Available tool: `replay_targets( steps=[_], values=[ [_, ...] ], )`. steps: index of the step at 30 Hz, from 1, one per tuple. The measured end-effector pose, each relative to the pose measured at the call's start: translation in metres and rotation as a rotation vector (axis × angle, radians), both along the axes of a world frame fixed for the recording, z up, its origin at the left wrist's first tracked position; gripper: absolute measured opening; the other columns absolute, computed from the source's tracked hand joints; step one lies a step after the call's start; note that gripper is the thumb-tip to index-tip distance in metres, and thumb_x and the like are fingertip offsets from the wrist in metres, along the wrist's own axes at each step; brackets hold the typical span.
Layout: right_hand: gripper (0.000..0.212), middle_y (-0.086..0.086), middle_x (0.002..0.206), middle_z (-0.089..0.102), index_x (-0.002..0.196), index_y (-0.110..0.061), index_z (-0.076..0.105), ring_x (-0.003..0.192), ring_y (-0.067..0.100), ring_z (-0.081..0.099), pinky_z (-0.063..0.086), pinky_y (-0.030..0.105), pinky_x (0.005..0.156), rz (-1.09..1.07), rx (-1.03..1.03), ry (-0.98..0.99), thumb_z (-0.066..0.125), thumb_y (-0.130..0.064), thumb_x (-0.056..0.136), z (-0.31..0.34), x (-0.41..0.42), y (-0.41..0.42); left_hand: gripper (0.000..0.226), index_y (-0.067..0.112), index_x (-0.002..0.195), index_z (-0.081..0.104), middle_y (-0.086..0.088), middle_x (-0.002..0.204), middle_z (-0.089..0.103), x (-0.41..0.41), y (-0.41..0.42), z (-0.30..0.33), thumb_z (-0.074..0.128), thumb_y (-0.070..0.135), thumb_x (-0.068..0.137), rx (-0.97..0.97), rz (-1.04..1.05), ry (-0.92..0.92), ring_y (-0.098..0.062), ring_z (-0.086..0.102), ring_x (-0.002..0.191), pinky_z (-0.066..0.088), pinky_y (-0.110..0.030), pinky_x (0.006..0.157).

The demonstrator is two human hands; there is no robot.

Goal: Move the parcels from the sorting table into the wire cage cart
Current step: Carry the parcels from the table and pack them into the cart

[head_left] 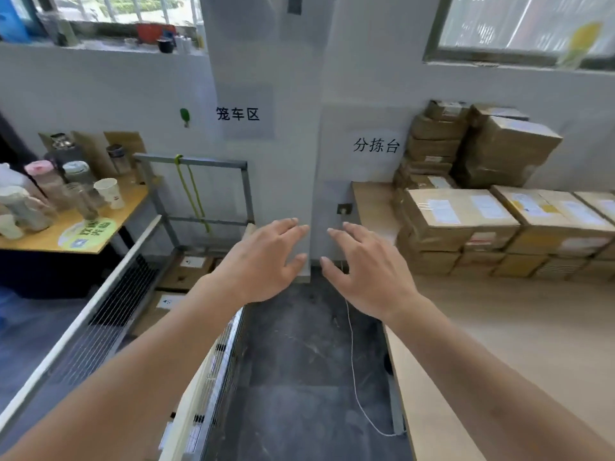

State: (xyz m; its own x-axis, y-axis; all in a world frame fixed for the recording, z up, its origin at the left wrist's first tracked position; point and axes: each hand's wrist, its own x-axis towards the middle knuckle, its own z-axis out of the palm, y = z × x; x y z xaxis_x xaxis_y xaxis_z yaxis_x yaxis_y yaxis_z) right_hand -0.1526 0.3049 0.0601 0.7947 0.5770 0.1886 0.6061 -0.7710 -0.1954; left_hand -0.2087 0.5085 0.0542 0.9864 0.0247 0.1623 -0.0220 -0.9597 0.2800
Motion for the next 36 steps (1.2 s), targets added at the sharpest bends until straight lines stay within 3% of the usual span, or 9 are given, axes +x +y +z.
replay_targets(
  steps=[6,18,21,26,36],
  values=[
    [0.061,0.004,0.161,0.042,0.156,-0.026,0.044,0.147,0.022,0.039,0.033,0.039,0.119,-0.178,0.023,0.031,0.049,-0.055,0.101,-0.008,0.05,-0.038,0.06,0.03,0.161,0.033,0.008,0.167,0.029,0.076,-0.035,0.0,0.048,0.046,0.105,0.016,-0.16,0.019,-0.015,0.032,0.151,0.035,-0.038,0.116],
    [0.061,-0.001,0.162,0.038,0.156,-0.03,0.042,0.147,0.019,0.039,0.035,0.039,0.119,-0.543,0.127,0.186,0.053,-0.053,0.101,-0.046,0.162,-0.051,0.055,0.027,0.156,0.039,-0.001,0.163,0.035,0.256,-0.049,-0.036,0.052,0.04,0.104,0.056,-0.546,0.106,-0.022,0.037,0.148,0.042,-0.04,0.115],
    [0.061,-0.003,0.16,0.04,0.155,-0.031,0.044,0.145,0.018,0.041,0.039,0.041,0.117,-0.622,0.154,0.211,0.054,-0.054,0.099,-0.057,0.182,-0.062,0.061,0.026,0.16,0.033,-0.001,0.163,0.034,0.29,-0.06,-0.044,0.053,0.04,0.104,0.052,-0.614,0.126,-0.023,0.037,0.147,0.042,-0.04,0.114],
    [0.06,-0.002,0.161,0.039,0.155,-0.031,0.045,0.145,0.02,0.041,0.04,0.043,0.115,-0.712,0.167,0.248,0.053,-0.053,0.099,-0.075,0.225,-0.088,0.066,0.025,0.163,0.025,-0.004,0.166,0.028,0.346,-0.087,-0.059,0.052,0.038,0.105,0.07,-0.67,0.159,-0.025,0.033,0.149,0.04,-0.041,0.116],
    [0.057,0.0,0.159,0.039,0.154,-0.029,0.045,0.142,0.023,0.043,0.042,0.044,0.113,-0.782,0.198,0.344,0.054,-0.049,0.101,-0.126,0.337,-0.157,0.063,0.028,0.161,0.026,-0.007,0.161,0.031,0.455,-0.151,-0.119,0.05,0.042,0.105,0.112,-0.641,0.296,-0.028,0.043,0.14,0.05,-0.044,0.105]
  ],
)
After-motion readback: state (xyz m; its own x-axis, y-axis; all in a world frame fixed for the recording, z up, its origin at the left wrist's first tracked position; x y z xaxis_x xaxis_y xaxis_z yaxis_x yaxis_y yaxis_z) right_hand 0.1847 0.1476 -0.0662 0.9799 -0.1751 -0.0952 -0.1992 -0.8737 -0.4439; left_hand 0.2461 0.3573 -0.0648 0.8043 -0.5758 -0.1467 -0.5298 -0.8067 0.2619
